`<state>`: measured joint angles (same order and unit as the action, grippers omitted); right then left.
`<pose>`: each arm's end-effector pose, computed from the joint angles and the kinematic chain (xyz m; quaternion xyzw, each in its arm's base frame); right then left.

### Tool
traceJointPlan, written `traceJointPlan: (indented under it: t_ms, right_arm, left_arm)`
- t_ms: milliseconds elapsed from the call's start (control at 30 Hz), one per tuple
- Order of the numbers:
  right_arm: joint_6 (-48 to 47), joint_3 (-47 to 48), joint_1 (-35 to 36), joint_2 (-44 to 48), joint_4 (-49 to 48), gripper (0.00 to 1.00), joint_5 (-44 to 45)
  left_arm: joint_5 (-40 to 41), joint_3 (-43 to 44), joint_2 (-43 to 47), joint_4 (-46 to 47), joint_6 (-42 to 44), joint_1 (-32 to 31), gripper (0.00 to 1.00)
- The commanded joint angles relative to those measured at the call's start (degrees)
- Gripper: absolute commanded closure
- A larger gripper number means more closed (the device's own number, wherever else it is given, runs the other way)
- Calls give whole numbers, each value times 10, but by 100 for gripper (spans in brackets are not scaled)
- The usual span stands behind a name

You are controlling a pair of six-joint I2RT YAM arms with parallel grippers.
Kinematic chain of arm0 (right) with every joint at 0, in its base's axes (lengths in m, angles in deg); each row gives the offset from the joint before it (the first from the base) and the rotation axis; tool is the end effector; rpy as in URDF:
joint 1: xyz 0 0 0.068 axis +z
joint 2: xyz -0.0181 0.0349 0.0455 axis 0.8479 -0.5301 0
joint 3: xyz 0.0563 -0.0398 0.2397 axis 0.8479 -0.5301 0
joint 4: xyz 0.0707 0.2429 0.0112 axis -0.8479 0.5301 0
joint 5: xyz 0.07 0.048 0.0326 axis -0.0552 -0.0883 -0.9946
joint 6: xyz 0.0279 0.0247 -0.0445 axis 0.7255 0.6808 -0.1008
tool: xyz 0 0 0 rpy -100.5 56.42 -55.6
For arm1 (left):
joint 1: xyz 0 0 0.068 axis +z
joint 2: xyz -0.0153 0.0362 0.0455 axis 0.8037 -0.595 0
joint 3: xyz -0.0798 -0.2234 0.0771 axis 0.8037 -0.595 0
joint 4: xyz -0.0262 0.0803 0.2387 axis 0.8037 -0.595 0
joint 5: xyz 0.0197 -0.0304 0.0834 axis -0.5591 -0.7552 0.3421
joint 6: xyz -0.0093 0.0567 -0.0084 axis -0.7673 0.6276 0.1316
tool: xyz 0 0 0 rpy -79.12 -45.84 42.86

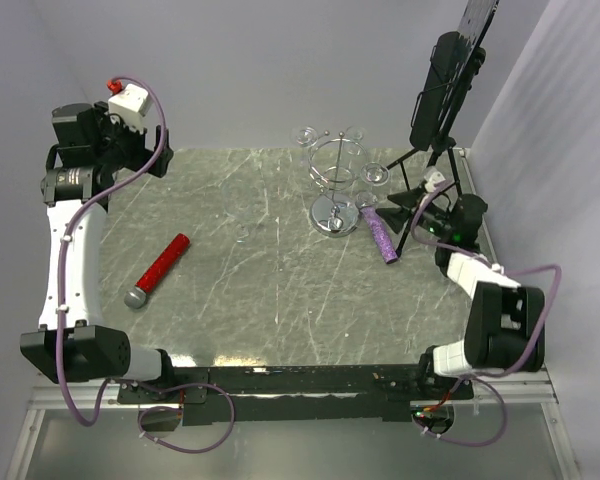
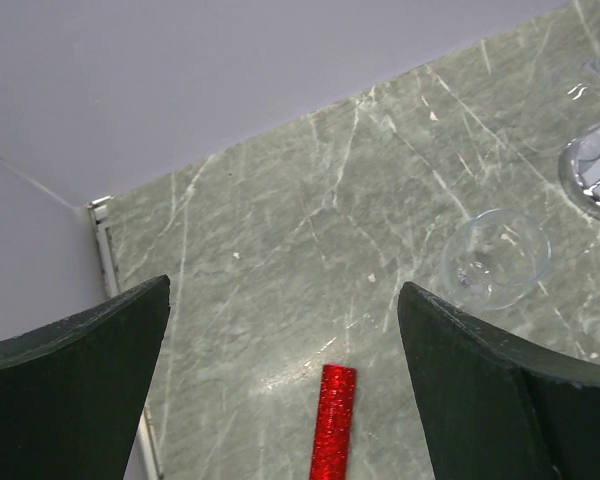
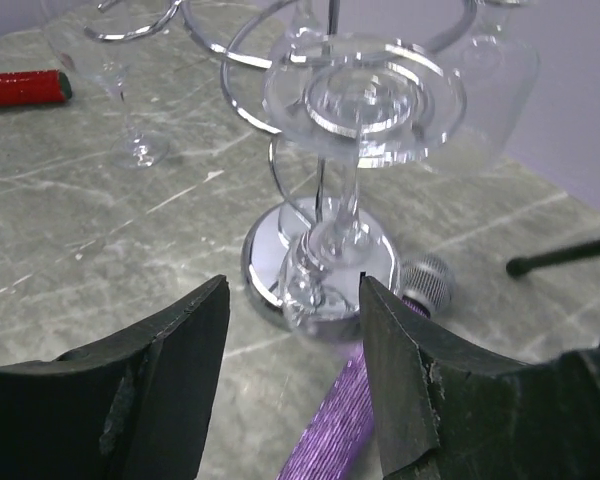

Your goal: Take the wine glass off the wine glass rack

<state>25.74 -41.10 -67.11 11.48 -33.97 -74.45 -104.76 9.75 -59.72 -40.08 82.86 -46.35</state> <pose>0.2827 -0.0091 0.2343 -0.3292 0.6315 0.2751 0.6458 0.2917 0.0202 0.4259 0.1772 0.7916 -0.0444 0.5831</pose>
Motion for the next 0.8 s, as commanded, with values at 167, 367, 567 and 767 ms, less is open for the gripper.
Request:
traceJointPlan:
  t_ms: [167, 367, 567, 767]
  right_arm:
    - [-16, 77, 53, -92, -150, 40, 21]
    - [-36, 93, 63, -119, -153, 41, 46]
    - [-46, 90, 66, -134, -160, 44, 65]
    - [-47, 91, 73, -149, -173, 48, 68]
  left_arm:
    - [51, 51, -13, -38, 59, 0, 0]
    - [58, 54, -19, -43, 59, 0, 0]
    - [62, 59, -23, -46, 60, 0, 0]
    - [67, 65, -25, -53, 63, 0, 0]
